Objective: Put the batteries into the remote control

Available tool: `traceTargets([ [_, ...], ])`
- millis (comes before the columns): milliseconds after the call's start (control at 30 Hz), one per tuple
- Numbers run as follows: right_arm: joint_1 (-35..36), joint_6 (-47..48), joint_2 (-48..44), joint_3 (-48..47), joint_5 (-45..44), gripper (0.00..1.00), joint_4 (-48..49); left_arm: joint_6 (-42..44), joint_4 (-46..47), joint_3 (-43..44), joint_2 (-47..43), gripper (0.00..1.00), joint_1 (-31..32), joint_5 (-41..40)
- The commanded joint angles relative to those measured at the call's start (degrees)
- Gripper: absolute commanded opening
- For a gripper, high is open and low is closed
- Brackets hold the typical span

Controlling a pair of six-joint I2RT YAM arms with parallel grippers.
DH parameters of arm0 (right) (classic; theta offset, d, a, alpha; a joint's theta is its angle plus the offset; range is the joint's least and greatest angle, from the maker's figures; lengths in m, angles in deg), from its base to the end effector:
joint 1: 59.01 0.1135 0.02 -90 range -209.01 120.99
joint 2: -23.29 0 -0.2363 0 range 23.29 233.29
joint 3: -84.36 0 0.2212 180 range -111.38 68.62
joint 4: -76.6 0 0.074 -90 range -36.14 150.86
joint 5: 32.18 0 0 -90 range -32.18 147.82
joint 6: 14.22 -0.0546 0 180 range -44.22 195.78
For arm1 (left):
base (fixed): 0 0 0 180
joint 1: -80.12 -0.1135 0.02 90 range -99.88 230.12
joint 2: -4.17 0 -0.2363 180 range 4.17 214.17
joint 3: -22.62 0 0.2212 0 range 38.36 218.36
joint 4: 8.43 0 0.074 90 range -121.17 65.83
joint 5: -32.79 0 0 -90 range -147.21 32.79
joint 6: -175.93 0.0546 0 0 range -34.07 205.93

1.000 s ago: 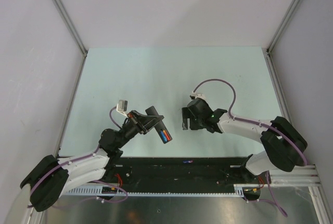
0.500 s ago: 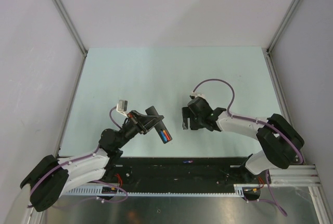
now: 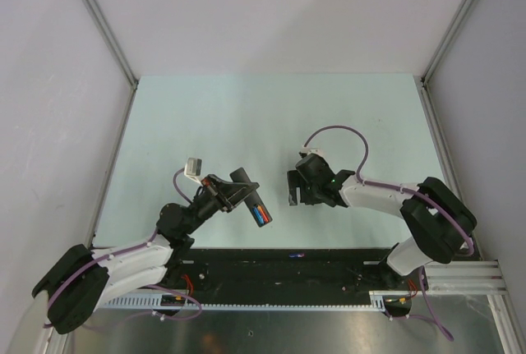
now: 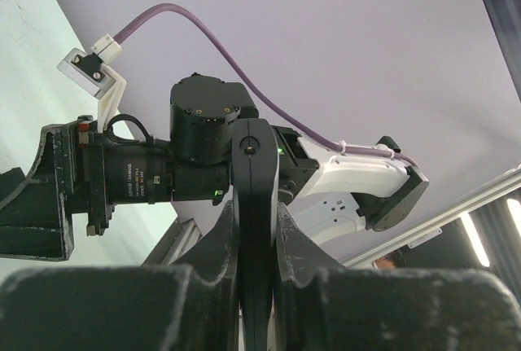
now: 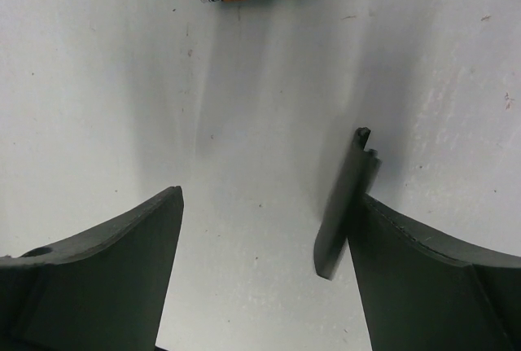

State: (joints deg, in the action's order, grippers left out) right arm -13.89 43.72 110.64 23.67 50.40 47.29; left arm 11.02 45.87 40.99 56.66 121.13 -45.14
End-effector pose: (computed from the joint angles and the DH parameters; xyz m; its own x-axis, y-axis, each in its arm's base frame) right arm 0.2015 0.1923 0.1441 -0.8415 -0.0991 -0.5311 -0.2419 0.9481 0.2064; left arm 0.1274 -0.1260 0.2208 -0.6948 -0.6471 -0.3140 0.4569 -0.0600 -0.8875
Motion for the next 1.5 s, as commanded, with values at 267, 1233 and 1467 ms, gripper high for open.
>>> traceTargets([
  [267,-1.8,0.0,-0.7,-1.9,-2.7,0.56,-0.5,1.3,2.0,-4.9,-0.1,0.00,0.2,-0.7],
  [1233,-3.3,0.0,-8.4,2.3,-4.9,0.75,-1.8,1.0,2.1,-5.0,0.1,0.00,0.3,-0.6],
  [1467,-3.7,0.0,-6.7,2.3,-4.6,0.75,-1.9,1.0,2.1,-4.9,0.3,0.00,0.3,-0.1],
])
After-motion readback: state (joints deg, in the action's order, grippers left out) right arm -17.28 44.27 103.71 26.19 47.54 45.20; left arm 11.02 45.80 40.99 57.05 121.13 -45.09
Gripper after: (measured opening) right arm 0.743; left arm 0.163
